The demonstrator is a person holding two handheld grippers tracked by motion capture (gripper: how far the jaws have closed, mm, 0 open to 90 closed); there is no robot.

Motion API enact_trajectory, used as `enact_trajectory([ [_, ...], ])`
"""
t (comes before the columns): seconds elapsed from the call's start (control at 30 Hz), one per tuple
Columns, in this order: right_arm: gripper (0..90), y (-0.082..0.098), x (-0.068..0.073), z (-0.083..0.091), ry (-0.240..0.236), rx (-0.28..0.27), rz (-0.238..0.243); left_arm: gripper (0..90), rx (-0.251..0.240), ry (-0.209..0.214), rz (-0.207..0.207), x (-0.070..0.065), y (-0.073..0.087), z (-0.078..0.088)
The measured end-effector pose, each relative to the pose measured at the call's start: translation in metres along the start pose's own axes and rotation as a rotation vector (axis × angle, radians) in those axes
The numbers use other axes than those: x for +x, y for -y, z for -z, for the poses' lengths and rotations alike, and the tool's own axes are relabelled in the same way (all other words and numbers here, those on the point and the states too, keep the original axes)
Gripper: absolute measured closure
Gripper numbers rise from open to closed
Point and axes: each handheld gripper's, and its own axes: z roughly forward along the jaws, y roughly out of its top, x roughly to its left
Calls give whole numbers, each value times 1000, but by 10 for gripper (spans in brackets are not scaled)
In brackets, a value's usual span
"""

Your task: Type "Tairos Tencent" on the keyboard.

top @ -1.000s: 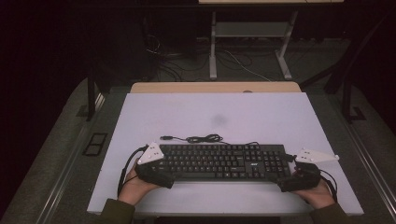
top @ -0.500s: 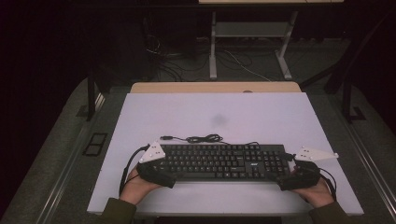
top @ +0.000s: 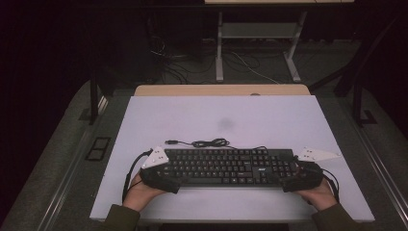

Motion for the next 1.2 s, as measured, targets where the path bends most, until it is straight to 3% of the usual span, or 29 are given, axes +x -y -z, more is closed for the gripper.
enact_trajectory([
  [0.4,55,-11,6,-14,-48,-18,13,15,-11,-12,7,1,2,5],
  [1.2,68,-22,21,-49,-112,10,50,16,-13,4,8,0,1,-2],
])
